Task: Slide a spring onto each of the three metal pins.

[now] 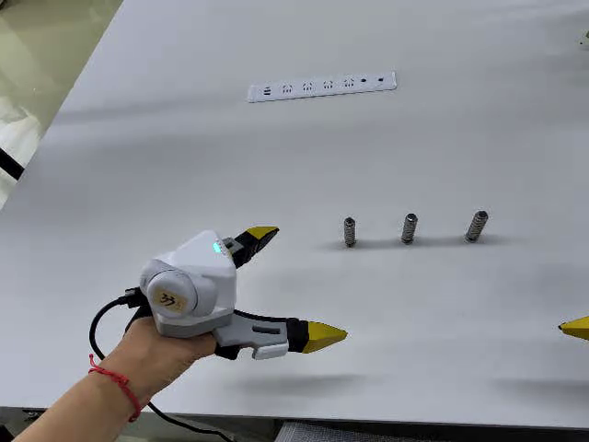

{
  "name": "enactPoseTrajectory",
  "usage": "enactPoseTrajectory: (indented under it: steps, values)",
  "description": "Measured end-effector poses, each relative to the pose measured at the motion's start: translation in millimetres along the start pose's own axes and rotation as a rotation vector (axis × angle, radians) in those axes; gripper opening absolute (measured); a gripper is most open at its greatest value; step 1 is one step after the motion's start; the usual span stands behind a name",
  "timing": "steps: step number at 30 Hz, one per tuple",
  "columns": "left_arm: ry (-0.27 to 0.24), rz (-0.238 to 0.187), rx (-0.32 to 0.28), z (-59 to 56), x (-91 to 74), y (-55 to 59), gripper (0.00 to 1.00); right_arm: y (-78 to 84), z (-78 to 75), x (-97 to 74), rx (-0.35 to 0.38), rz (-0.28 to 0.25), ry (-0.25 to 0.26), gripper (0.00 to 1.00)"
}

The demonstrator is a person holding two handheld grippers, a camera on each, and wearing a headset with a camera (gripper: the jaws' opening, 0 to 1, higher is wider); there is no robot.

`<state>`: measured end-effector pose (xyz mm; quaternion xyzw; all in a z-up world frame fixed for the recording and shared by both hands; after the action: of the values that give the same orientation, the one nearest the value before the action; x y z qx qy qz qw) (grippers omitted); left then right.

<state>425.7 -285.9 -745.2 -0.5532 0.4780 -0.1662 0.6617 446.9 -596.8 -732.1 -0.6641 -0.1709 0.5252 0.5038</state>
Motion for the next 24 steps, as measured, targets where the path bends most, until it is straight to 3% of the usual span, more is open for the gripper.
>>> enactPoseTrajectory:
  steps: [24]
  values:
    - [0.008, -0.003, 0.005, 0.5, 1.1, -2.5, 0.99, -1.3, -1.9, -0.6, -0.004, 0.001, 0.004, 0.97]
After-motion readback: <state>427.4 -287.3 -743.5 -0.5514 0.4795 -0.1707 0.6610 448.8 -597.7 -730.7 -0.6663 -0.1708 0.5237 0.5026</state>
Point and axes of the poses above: the centre of the closed fingertips' face, and the gripper's own axes: x roughly forward along the fingers, z roughly to its left, y roughly out of its underside, the point moved 4 cm from there along -x, roughly backward along the fingers, and after that the axes turned 4 degrees about y, right-handed, at the moved point
